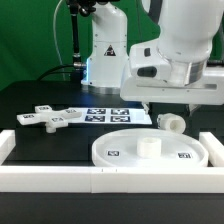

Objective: Assemble round table

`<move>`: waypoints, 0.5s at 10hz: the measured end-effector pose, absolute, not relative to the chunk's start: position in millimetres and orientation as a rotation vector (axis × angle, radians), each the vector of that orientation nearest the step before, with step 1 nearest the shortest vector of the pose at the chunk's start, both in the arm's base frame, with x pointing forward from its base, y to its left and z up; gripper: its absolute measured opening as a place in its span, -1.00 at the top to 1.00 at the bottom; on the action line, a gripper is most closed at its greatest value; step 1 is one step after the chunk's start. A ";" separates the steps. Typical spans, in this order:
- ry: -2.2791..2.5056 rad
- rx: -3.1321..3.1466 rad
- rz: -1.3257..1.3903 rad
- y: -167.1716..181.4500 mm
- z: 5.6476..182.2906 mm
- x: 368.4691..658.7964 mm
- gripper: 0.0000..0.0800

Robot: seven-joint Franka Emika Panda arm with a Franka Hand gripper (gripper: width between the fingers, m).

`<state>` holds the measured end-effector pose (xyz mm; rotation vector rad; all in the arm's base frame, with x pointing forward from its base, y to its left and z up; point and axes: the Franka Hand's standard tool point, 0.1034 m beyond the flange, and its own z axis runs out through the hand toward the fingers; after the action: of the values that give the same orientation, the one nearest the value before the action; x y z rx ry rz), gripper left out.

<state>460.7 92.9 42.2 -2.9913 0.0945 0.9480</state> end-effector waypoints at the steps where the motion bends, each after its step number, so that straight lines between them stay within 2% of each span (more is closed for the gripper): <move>1: 0.068 -2.958 1.012 97.0 42.3 463.4 -0.62; 5: 0.016 -2.857 1.269 101.3 31.9 463.9 -0.62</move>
Offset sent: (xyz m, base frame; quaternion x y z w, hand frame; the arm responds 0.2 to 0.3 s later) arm 0.0039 0.0064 -0.0044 0.0015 -0.1833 -0.0027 0.9830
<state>463.9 101.3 31.9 -2.8570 0.0162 1.2694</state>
